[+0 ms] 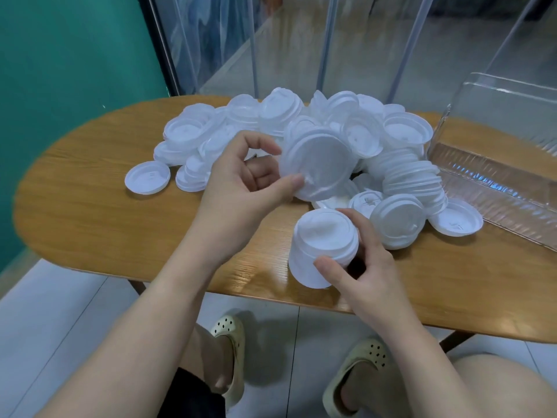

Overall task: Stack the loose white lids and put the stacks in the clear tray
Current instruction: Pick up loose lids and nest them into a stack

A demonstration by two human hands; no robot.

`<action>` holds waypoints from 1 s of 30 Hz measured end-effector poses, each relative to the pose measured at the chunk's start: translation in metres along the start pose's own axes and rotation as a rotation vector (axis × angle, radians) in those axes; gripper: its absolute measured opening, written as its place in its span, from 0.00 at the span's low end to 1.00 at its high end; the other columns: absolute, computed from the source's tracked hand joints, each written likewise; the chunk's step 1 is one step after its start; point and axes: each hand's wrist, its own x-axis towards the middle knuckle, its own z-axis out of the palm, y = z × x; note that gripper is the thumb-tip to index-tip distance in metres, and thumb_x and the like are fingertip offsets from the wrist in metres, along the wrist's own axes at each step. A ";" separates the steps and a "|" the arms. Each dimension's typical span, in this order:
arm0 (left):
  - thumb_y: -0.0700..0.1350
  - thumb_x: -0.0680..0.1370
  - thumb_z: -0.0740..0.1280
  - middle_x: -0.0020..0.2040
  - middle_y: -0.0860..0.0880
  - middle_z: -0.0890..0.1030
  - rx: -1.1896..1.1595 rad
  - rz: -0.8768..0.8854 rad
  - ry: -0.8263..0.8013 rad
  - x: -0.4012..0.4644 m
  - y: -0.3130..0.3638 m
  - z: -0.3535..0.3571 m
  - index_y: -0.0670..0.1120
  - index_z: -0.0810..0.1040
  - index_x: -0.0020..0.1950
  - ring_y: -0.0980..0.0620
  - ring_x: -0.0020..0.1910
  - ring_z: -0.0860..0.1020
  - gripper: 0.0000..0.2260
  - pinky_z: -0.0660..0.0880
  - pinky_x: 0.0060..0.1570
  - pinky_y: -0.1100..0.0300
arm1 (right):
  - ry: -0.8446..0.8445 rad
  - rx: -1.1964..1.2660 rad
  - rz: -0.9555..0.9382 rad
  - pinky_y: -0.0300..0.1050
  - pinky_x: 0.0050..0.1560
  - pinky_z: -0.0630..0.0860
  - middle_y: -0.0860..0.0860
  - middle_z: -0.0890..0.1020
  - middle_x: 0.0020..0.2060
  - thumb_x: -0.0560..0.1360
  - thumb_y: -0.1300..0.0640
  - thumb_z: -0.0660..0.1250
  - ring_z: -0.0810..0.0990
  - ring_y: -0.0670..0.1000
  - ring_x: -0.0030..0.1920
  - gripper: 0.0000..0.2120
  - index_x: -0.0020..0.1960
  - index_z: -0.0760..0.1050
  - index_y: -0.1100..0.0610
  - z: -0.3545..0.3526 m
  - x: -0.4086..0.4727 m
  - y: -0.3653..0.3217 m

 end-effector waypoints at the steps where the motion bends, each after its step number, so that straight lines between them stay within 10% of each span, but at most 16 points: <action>1: 0.36 0.76 0.74 0.43 0.33 0.83 -0.044 -0.038 -0.003 -0.001 -0.001 0.000 0.45 0.71 0.57 0.47 0.38 0.79 0.16 0.76 0.39 0.62 | 0.001 0.002 0.001 0.24 0.51 0.72 0.30 0.80 0.54 0.66 0.38 0.73 0.79 0.34 0.57 0.32 0.68 0.68 0.38 0.000 0.000 0.000; 5: 0.42 0.74 0.75 0.41 0.45 0.84 -0.056 -0.221 -0.116 -0.004 -0.012 -0.003 0.44 0.74 0.62 0.49 0.35 0.75 0.18 0.74 0.41 0.59 | 0.002 0.013 0.003 0.26 0.53 0.73 0.31 0.81 0.56 0.66 0.37 0.73 0.80 0.35 0.58 0.32 0.68 0.67 0.35 0.000 0.000 0.001; 12: 0.50 0.74 0.77 0.45 0.37 0.77 0.156 -0.329 -0.259 -0.003 -0.017 -0.009 0.53 0.76 0.69 0.55 0.38 0.74 0.25 0.72 0.40 0.64 | -0.010 0.007 0.005 0.26 0.53 0.73 0.29 0.80 0.57 0.67 0.36 0.73 0.79 0.34 0.59 0.31 0.67 0.65 0.32 0.000 0.001 0.002; 17: 0.45 0.81 0.69 0.39 0.62 0.83 0.267 -0.268 -0.402 -0.005 -0.015 -0.010 0.51 0.79 0.68 0.65 0.38 0.77 0.15 0.73 0.41 0.69 | -0.011 0.006 0.010 0.28 0.53 0.74 0.31 0.80 0.58 0.67 0.37 0.73 0.79 0.36 0.59 0.32 0.68 0.66 0.33 -0.001 0.002 0.004; 23: 0.59 0.79 0.70 0.47 0.35 0.80 0.385 -0.218 -0.468 -0.007 -0.017 -0.009 0.61 0.80 0.67 0.35 0.49 0.78 0.16 0.77 0.53 0.45 | -0.005 -0.016 0.026 0.34 0.57 0.76 0.25 0.78 0.55 0.64 0.36 0.74 0.80 0.36 0.59 0.47 0.79 0.57 0.35 -0.002 0.002 0.011; 30: 0.56 0.77 0.73 0.37 0.50 0.74 0.392 -0.194 -0.449 -0.005 -0.026 -0.009 0.59 0.81 0.65 0.50 0.41 0.75 0.16 0.74 0.47 0.47 | -0.033 -0.034 0.015 0.26 0.58 0.72 0.24 0.75 0.61 0.66 0.40 0.77 0.76 0.33 0.64 0.43 0.73 0.57 0.27 -0.001 0.002 0.010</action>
